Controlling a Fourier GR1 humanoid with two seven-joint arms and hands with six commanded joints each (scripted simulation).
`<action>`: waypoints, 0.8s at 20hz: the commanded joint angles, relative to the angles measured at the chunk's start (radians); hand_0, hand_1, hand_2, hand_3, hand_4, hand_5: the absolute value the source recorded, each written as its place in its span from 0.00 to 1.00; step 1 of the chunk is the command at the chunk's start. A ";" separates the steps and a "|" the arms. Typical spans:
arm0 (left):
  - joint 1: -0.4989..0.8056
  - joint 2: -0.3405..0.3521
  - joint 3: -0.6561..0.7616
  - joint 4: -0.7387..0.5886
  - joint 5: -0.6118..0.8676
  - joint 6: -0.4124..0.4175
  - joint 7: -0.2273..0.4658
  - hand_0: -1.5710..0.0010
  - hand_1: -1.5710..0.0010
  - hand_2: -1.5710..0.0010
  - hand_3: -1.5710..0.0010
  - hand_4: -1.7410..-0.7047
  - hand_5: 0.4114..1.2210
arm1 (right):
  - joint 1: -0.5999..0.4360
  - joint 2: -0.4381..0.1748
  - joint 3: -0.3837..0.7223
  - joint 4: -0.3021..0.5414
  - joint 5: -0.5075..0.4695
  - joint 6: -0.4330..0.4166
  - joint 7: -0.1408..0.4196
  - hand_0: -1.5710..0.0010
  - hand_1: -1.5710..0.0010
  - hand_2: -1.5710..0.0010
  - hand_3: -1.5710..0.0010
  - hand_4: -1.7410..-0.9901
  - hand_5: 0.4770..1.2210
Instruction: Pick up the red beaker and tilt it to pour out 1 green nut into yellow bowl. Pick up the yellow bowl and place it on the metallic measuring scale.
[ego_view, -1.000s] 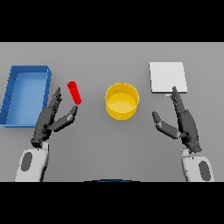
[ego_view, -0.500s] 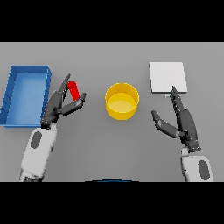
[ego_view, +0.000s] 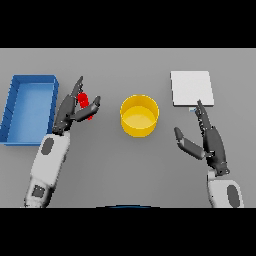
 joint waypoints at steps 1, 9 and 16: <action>-0.007 -0.011 0.018 0.027 0.020 -0.003 -0.039 1.00 1.00 1.00 1.00 0.45 0.36 | -0.002 -0.004 -0.008 0.002 -0.008 0.002 -0.006 1.00 1.00 1.00 1.00 0.66 0.22; -0.082 -0.059 0.059 0.162 0.001 0.109 -0.115 0.52 0.50 0.46 0.44 0.21 0.73 | 0.012 -0.017 -0.015 -0.014 -0.019 0.011 -0.009 1.00 1.00 1.00 1.00 0.67 0.23; -0.077 -0.062 0.022 0.142 -0.035 0.122 -0.107 0.11 0.11 0.10 0.14 0.19 0.94 | 0.013 0.002 -0.003 -0.019 -0.017 0.008 -0.019 1.00 1.00 1.00 1.00 0.65 0.22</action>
